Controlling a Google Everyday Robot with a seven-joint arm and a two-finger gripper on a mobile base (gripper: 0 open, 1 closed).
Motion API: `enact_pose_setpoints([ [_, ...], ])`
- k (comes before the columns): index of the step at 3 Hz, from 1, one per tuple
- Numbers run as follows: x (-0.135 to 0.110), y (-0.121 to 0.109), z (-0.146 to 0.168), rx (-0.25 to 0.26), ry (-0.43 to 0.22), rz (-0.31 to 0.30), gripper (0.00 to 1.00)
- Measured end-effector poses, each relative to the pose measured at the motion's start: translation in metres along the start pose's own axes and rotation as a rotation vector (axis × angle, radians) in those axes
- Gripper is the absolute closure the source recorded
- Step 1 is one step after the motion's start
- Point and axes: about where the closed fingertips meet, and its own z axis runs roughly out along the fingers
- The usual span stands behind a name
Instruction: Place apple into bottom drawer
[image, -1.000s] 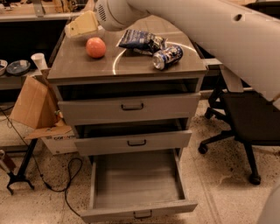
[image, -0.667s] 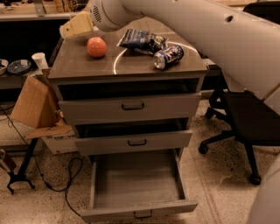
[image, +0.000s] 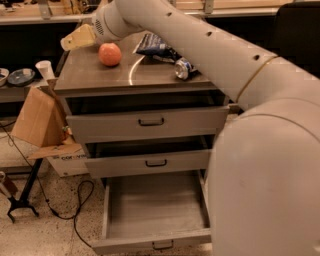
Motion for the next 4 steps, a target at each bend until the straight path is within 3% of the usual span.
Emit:
enact_pose_setpoints([
  [1, 0.015, -0.026, 0.030, 0.012, 0.012, 0.022, 0.00],
  [2, 0.032, -0.062, 0.047, 0.094, 0.014, 0.047, 0.00],
  [3, 0.034, -0.081, 0.054, 0.173, -0.014, 0.060, 0.00],
  [4, 0.032, -0.083, 0.063, 0.195, -0.039, 0.056, 0.00],
])
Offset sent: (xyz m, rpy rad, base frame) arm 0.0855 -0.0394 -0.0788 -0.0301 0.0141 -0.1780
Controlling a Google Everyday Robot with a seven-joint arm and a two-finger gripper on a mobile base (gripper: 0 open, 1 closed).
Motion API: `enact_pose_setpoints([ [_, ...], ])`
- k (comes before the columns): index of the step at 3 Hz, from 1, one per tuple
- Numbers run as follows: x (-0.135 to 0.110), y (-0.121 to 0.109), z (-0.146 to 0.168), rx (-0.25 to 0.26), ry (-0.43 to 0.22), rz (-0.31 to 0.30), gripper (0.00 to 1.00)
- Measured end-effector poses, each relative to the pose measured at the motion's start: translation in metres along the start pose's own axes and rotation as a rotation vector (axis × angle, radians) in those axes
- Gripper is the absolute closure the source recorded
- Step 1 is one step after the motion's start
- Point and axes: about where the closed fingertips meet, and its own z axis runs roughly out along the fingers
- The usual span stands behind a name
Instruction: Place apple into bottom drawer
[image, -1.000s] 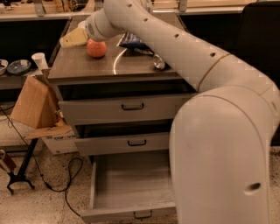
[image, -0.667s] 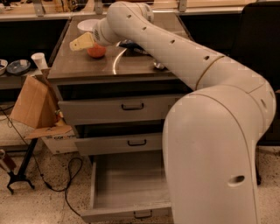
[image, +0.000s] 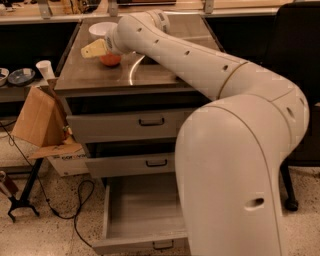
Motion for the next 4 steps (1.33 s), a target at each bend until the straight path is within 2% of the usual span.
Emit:
enact_pose_setpoints([
  [2, 0.008, 0.016, 0.034, 0.008, 0.053, -0.027, 0.00],
  [3, 0.015, 0.026, 0.044, 0.005, 0.097, -0.045, 0.19],
  [4, 0.012, 0.039, 0.040, -0.003, 0.106, -0.062, 0.50],
])
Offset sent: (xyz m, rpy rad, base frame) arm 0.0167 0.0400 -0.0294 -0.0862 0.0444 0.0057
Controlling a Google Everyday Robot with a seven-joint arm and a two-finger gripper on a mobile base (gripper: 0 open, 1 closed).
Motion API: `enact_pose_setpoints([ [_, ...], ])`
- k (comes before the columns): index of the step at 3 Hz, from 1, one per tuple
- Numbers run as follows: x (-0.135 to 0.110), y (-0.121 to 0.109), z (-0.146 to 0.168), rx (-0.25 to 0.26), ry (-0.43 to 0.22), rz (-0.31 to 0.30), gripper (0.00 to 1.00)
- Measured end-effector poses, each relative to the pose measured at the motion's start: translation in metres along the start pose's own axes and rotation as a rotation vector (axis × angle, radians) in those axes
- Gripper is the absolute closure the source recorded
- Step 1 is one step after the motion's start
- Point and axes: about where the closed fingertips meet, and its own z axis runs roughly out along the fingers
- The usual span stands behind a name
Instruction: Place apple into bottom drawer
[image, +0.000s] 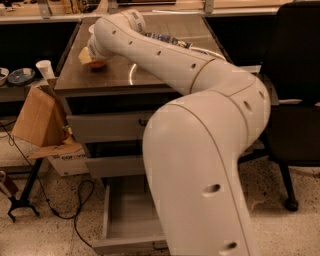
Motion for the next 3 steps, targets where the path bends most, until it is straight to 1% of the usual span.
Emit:
enact_pose_setpoints([
  [1, -0.003, 0.010, -0.017, 0.001, -0.017, -0.005, 0.73],
  [2, -0.005, 0.022, -0.064, -0.006, -0.062, -0.001, 0.96],
  [3, 0.009, 0.040, -0.122, -0.060, -0.073, 0.003, 1.00],
])
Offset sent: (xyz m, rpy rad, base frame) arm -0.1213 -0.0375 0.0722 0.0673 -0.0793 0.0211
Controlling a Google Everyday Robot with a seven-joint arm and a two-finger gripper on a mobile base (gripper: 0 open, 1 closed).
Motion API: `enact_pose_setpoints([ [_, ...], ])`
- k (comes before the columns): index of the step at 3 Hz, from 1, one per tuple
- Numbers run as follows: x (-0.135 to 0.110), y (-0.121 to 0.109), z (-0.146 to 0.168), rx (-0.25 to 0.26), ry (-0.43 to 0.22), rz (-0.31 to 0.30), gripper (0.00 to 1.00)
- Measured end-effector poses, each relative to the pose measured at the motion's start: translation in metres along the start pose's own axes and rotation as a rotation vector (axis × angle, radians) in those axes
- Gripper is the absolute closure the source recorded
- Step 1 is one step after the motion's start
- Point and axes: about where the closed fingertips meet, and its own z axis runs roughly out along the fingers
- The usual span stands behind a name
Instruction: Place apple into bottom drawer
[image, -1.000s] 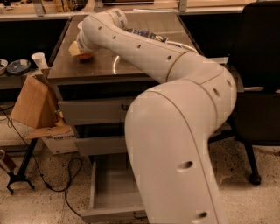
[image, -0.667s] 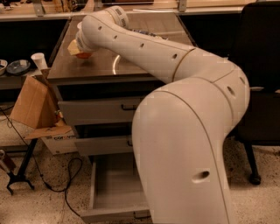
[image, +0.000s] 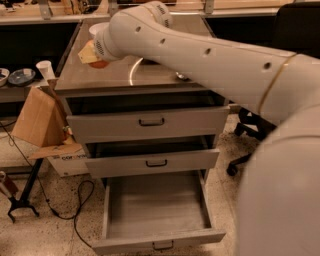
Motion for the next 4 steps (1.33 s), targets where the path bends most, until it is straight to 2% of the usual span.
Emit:
enact_pose_setpoints([
  [1, 0.016, 0.011, -0.055, -0.055, 0.018, 0.016, 1.00],
  [2, 0.034, 0.005, -0.092, -0.131, 0.070, 0.038, 1.00],
  [3, 0.057, -0.001, -0.122, -0.224, 0.156, 0.011, 1.00],
  [4, 0.093, -0.003, -0.144, -0.279, 0.237, 0.029, 1.00],
])
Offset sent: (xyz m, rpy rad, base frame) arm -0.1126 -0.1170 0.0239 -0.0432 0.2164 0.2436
